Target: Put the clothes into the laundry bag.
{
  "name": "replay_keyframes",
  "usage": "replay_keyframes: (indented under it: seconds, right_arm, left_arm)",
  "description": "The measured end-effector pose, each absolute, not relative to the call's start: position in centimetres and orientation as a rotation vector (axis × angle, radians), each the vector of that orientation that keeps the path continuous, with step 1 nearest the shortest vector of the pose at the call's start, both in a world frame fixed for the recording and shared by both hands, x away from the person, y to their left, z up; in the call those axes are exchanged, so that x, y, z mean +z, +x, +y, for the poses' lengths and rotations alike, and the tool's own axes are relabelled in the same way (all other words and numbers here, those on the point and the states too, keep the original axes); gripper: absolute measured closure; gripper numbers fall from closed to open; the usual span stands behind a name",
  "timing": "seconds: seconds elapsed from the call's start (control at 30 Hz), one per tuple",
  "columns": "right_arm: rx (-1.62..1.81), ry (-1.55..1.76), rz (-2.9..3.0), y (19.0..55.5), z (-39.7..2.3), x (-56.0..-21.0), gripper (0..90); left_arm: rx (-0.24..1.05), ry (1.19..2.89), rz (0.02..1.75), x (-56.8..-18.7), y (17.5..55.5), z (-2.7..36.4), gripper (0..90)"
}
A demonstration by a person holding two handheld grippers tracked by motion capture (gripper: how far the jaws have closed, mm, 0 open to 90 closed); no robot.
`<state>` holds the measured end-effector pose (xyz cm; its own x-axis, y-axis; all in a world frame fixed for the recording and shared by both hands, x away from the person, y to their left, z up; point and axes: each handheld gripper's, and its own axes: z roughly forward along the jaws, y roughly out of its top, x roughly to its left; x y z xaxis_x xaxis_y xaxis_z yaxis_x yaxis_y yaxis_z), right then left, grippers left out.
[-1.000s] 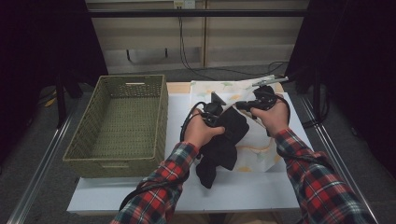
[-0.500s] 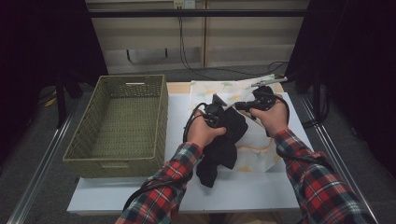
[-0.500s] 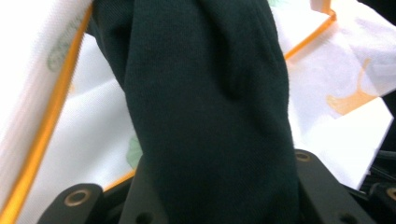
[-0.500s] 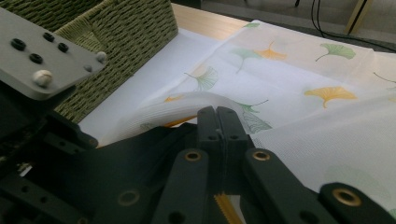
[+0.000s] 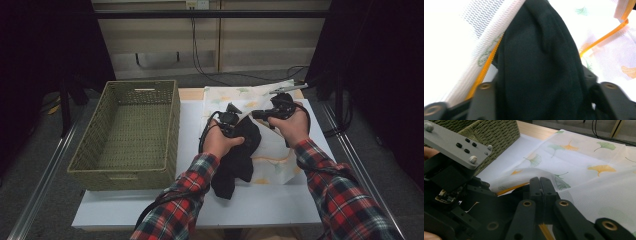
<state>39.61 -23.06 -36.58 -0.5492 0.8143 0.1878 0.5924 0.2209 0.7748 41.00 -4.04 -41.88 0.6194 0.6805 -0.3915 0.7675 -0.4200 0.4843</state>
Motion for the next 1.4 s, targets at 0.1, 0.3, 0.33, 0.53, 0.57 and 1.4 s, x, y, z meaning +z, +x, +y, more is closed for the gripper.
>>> replay_keyframes:
  seconds: [0.1, 0.3, 0.33, 0.53, 0.57, 1.4]
  right_arm:
    - [1.233, 1.326, 2.240, 39.6, -23.1, -36.7, 90.0]
    - [1.227, 1.324, 2.241, 39.5, -23.1, -36.9, 90.0]
    - [1.227, 1.325, 2.244, 39.4, -23.1, -36.9, 90.0]
    - [1.222, 1.316, 2.246, 39.4, -23.0, -37.0, 90.0]
    - [1.216, 1.324, 2.246, 39.3, -23.0, -37.0, 90.0]
    - [1.218, 1.326, 2.245, 39.4, -23.2, -36.8, 90.0]
  left_arm:
    - [-0.155, 2.208, 1.105, -41.8, 41.0, -3.8, 27.3]
    - [-0.130, 2.207, 1.097, -41.8, 40.4, -3.3, 13.4]
    - [-0.123, 2.233, 1.075, -41.8, 40.4, -3.1, 12.4]
    - [-0.105, 2.244, 1.053, -41.8, 39.5, -2.4, 8.1]
    - [-0.104, 2.252, 1.036, -41.9, 39.4, -2.2, 8.0]
    - [-0.205, 2.336, 1.086, -43.1, 37.8, -2.7, 59.9]
